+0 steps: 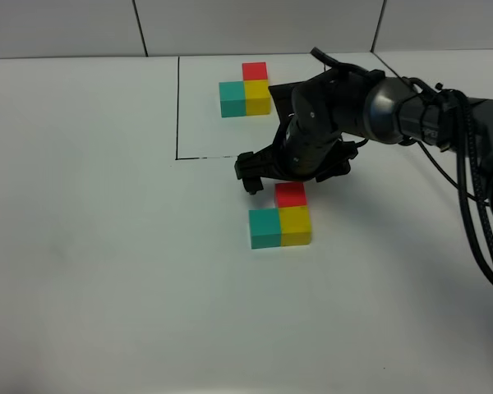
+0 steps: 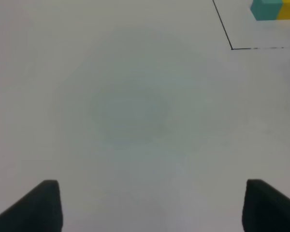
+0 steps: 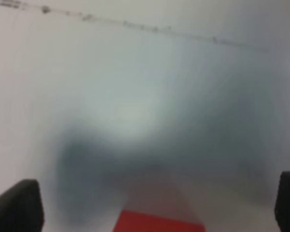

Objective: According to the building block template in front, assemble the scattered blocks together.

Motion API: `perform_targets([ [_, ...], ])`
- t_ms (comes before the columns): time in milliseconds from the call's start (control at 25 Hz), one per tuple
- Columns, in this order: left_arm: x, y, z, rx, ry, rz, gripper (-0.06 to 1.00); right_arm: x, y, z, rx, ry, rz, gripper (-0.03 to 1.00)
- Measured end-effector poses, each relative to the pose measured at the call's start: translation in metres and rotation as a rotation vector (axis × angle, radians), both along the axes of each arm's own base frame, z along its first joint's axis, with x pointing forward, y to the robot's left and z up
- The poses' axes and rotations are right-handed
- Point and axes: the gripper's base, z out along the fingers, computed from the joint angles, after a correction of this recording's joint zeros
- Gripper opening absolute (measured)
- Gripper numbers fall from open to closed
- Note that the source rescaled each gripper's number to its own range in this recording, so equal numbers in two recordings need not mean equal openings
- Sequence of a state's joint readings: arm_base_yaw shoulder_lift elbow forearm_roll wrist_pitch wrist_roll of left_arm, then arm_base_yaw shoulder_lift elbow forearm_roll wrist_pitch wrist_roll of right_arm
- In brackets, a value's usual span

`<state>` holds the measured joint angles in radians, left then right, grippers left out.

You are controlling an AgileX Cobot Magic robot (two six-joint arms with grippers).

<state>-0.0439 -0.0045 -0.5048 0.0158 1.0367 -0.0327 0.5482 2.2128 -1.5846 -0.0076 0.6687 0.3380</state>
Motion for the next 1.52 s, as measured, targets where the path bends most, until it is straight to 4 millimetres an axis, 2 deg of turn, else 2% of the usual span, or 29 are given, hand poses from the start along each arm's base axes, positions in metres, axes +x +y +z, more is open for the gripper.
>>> perform_targets([
  [120,0.0,0.0,0.0,0.0,0.0,0.0,0.8,0.007,-0.014,0.019,0.002,-0.043,0.017,0.97],
  [280,0.0,0.0,0.0,0.0,0.0,0.0,0.8,0.019,-0.047,0.047,-0.007,-0.099,0.027,0.97],
  [360,0.0,0.0,0.0,0.0,0.0,0.0,0.8,0.028,-0.071,0.059,-0.022,-0.133,0.024,0.97],
  [480,0.0,0.0,0.0,0.0,0.0,0.0,0.8,0.041,-0.117,0.072,-0.039,-0.163,-0.022,0.97],
  [600,0.0,0.0,0.0,0.0,0.0,0.0,0.8,0.043,-0.16,0.077,-0.066,-0.176,-0.061,0.97],
  [680,0.0,0.0,0.0,0.0,0.0,0.0,0.8,0.037,-0.183,0.078,-0.072,-0.181,-0.086,0.97],
  [760,0.0,0.0,0.0,0.0,0.0,0.0,0.8,0.023,-0.2,0.077,-0.07,-0.19,-0.103,0.97],
  [920,0.0,0.0,0.0,0.0,0.0,0.0,0.8,-0.012,-0.219,0.079,-0.065,-0.232,-0.127,0.97],
  [1160,0.0,0.0,0.0,0.0,0.0,0.0,0.8,-0.063,-0.232,0.094,-0.044,-0.297,-0.186,0.97],
  [1280,0.0,0.0,0.0,0.0,0.0,0.0,0.8,-0.086,-0.232,0.107,-0.038,-0.34,-0.19,0.97],
  [1520,0.0,0.0,0.0,0.0,0.0,0.0,0.8,-0.129,-0.231,0.153,-0.011,-0.428,-0.199,0.97],
])
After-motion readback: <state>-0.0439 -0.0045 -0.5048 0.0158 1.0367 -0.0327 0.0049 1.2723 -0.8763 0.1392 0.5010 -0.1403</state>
